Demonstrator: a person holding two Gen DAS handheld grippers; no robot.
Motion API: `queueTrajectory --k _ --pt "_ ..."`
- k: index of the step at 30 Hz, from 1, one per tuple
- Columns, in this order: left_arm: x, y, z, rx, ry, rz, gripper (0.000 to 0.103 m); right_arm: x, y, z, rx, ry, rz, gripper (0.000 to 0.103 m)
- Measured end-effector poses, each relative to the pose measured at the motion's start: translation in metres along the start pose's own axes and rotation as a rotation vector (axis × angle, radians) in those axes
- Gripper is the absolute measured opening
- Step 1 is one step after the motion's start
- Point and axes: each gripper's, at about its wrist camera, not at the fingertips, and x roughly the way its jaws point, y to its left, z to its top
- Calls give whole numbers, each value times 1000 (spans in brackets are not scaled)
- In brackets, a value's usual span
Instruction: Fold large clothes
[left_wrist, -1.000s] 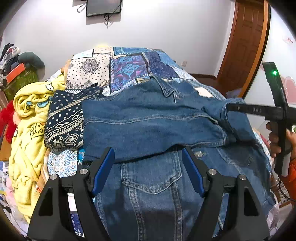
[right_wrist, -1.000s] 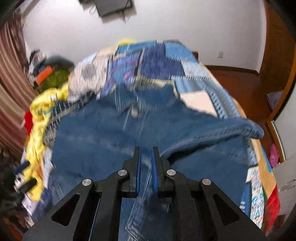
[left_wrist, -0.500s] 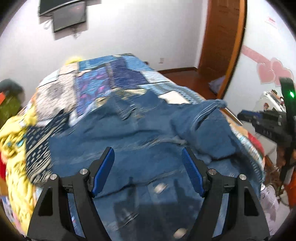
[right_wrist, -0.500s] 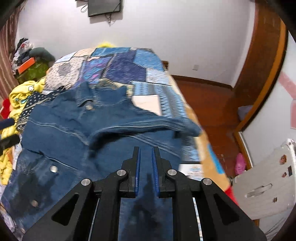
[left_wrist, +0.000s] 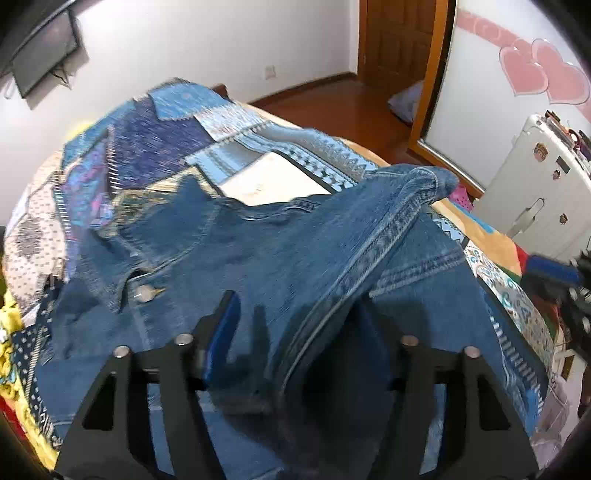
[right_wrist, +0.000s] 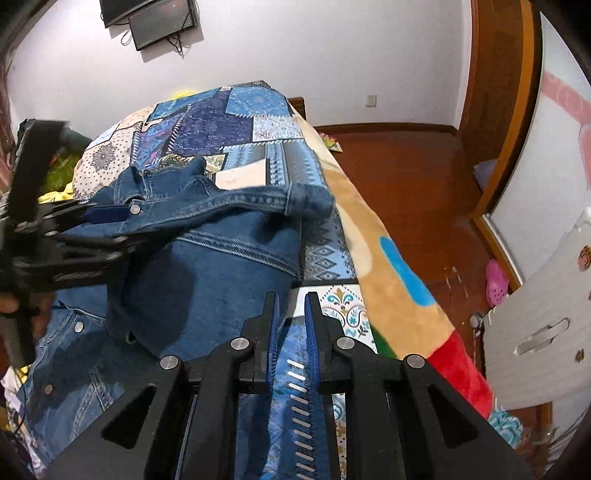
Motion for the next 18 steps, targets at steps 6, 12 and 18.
queueTrajectory --k 6,12,18 --pt "29 -9 25 -47 10 -67 41 8 2 -9 16 30 68 13" --pt "15 -15 39 -77 -32 -108 8 21 19 -19 -32 73 82 13" --pt "-70 5 51 -142 -206 -186 6 33 19 -27 -40 122 44 13"
